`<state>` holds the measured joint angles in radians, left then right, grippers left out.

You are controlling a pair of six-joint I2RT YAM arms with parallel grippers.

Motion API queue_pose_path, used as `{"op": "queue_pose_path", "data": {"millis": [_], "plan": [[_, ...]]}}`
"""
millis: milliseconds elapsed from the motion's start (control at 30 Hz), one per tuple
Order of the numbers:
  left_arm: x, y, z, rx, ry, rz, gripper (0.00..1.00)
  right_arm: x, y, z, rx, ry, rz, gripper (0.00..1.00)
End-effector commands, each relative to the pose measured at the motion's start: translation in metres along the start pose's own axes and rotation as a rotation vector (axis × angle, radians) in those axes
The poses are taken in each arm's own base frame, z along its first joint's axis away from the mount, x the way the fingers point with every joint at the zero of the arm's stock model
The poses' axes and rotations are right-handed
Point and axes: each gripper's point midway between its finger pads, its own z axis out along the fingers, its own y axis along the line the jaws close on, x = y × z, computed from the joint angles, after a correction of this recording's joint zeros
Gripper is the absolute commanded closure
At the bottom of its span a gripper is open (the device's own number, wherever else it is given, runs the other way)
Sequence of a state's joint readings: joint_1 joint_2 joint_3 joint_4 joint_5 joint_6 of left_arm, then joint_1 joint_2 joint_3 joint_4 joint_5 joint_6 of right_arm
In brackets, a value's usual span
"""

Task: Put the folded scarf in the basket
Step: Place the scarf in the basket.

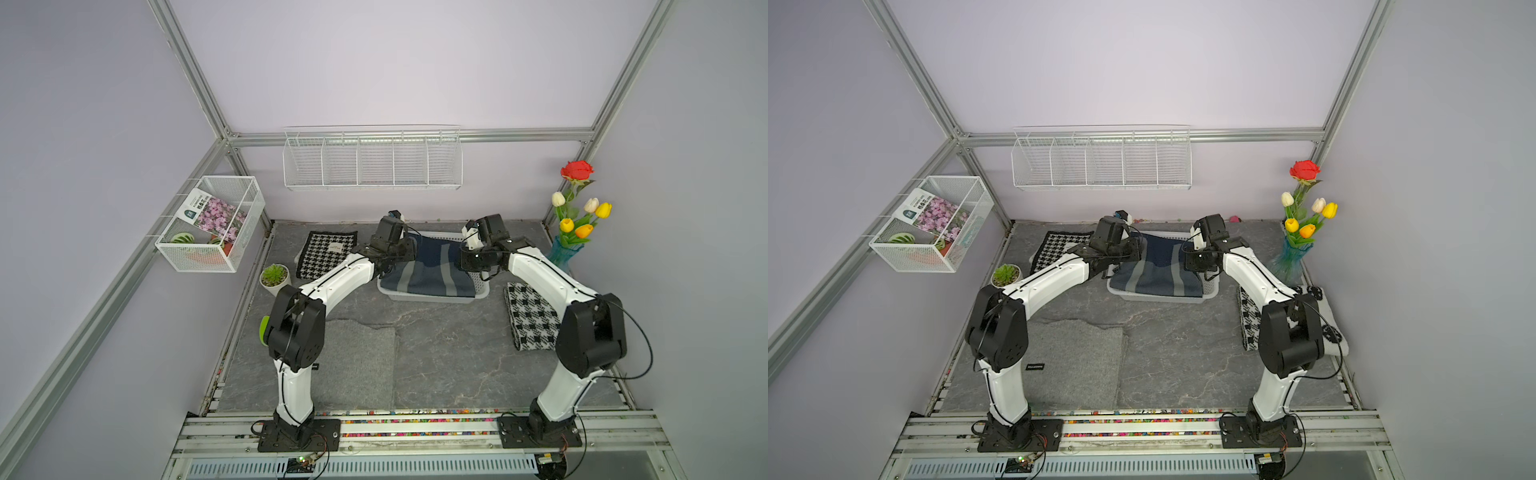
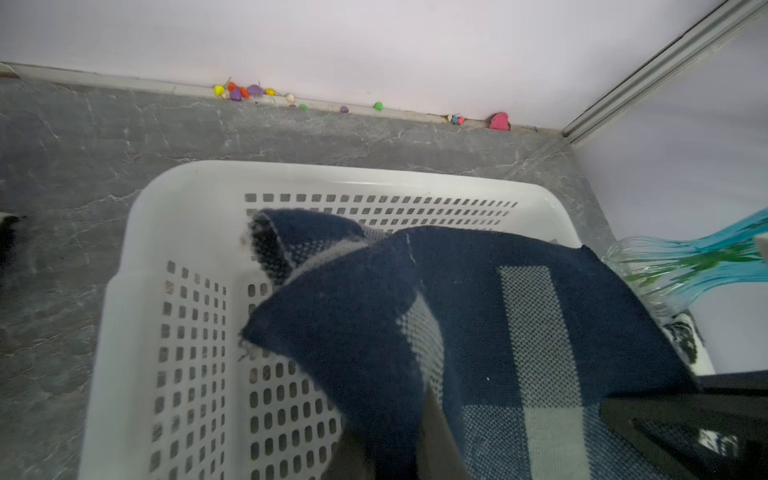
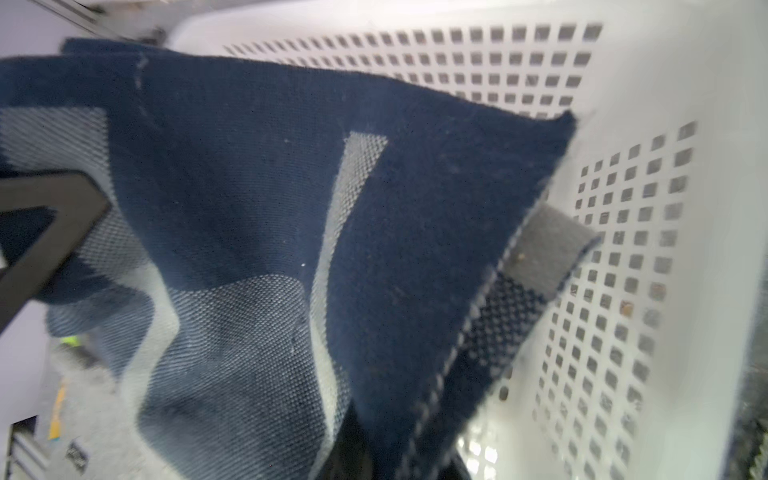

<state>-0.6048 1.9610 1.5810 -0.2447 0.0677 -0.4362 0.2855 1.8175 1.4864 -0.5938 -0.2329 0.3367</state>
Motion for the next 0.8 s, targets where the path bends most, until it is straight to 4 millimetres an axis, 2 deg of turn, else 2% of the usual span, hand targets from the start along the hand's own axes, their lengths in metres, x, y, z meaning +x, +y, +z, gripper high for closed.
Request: {"op": "queue_pose_path", "data": {"millis": [0, 200, 367, 500, 633, 700, 767], "plan": [[-0.015, 0.001, 0.006, 0.031, -0.021, -0.041, 1.00, -0.003, -0.007, 0.013, 0.022, 0.011, -0.028, 1.00], [0.011, 0.037, 0.034, -0.024, 0.066, -0.110, 1.00, 0.006, -0.026, 0.042, 0.090, 0.075, -0.028, 1.00], [0.025, 0.055, 0.046, -0.064, 0.106, -0.122, 0.99, 0.007, -0.037, 0.051, 0.140, 0.078, -0.029, 1.00], [0.029, 0.063, 0.049, -0.090, 0.129, -0.112, 0.88, 0.010, -0.042, 0.056, 0.171, 0.093, -0.044, 1.00], [0.029, 0.066, 0.047, -0.110, 0.132, -0.092, 0.84, 0.010, -0.042, 0.054, 0.212, 0.084, -0.064, 1.00], [0.029, 0.068, 0.048, -0.122, 0.140, -0.085, 0.70, 0.007, -0.038, 0.049, 0.226, 0.068, -0.081, 1.00], [0.029, 0.069, 0.046, -0.131, 0.141, -0.081, 0.62, 0.005, -0.037, 0.045, 0.244, 0.062, -0.094, 1.00]]}}
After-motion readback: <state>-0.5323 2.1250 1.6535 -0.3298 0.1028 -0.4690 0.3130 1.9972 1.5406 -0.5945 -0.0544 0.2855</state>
